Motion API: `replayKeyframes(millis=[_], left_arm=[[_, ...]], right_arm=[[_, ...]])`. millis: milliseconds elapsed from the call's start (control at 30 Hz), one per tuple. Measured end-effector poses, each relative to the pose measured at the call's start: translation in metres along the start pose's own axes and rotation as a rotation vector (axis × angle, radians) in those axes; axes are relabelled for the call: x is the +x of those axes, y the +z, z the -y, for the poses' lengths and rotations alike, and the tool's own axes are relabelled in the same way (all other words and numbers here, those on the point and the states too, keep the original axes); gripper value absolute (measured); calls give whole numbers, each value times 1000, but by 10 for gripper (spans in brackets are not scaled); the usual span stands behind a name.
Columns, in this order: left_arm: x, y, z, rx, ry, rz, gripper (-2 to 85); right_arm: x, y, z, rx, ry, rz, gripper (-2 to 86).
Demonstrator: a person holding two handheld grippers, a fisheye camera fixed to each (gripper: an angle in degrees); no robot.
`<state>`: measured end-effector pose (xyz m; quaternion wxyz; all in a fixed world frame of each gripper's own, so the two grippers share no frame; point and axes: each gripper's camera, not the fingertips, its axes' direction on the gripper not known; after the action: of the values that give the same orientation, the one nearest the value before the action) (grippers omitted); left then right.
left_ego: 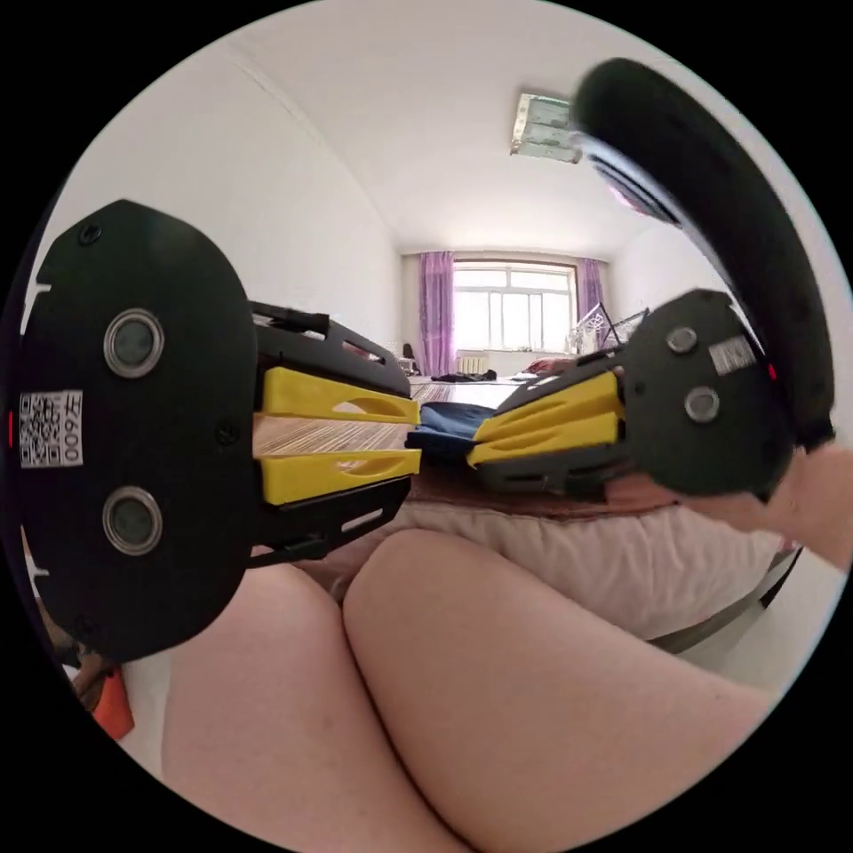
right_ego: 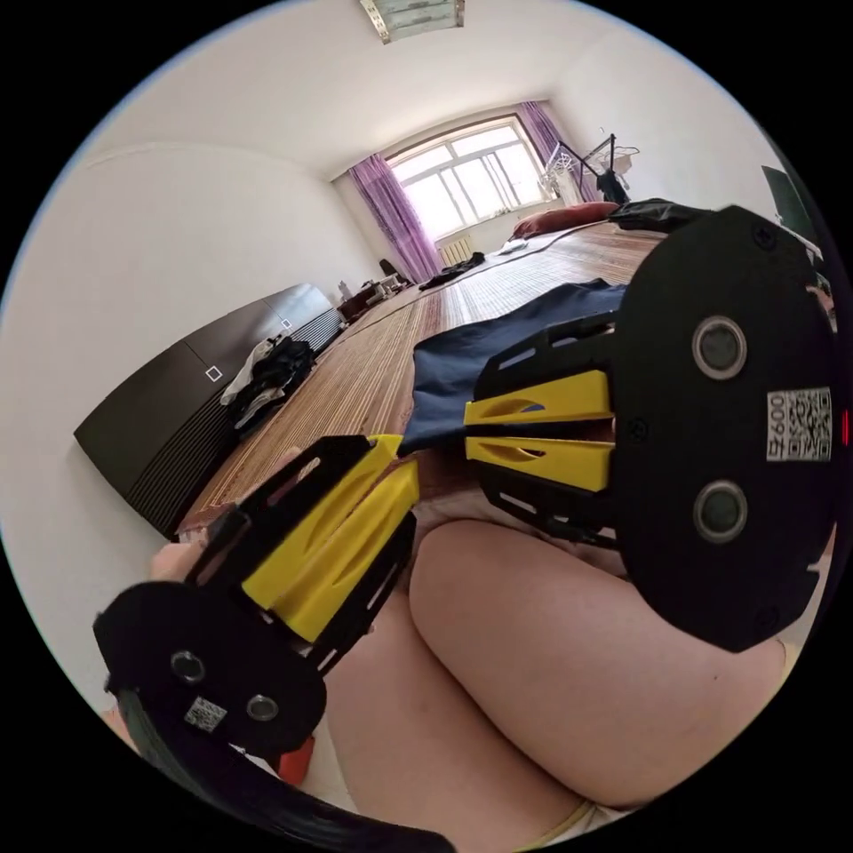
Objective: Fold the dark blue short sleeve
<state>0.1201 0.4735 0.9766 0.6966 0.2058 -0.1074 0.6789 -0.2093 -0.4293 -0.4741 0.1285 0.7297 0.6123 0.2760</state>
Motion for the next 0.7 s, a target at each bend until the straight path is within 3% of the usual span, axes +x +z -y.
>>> replayKeyframes(millis=[333, 433, 467, 600, 700], left_arm=[[31, 58, 52, -71, 278, 32, 44], [26, 57, 48, -60, 247, 81, 37], [22, 57, 48, -59, 222, 76, 36], [5, 59, 39, -57, 245, 117, 34], [-2, 58, 27, -43, 234, 109, 33]], right_arm=[[14, -19, 19, -16, 57, 44, -8], [11, -26, 20, 45, 64, -98, -6], [4, -16, 21, 20, 9, -204, -4], [-3, 36, 25, -192, -63, -200, -7], [-8, 34, 15, -183, -124, -209, -7]])
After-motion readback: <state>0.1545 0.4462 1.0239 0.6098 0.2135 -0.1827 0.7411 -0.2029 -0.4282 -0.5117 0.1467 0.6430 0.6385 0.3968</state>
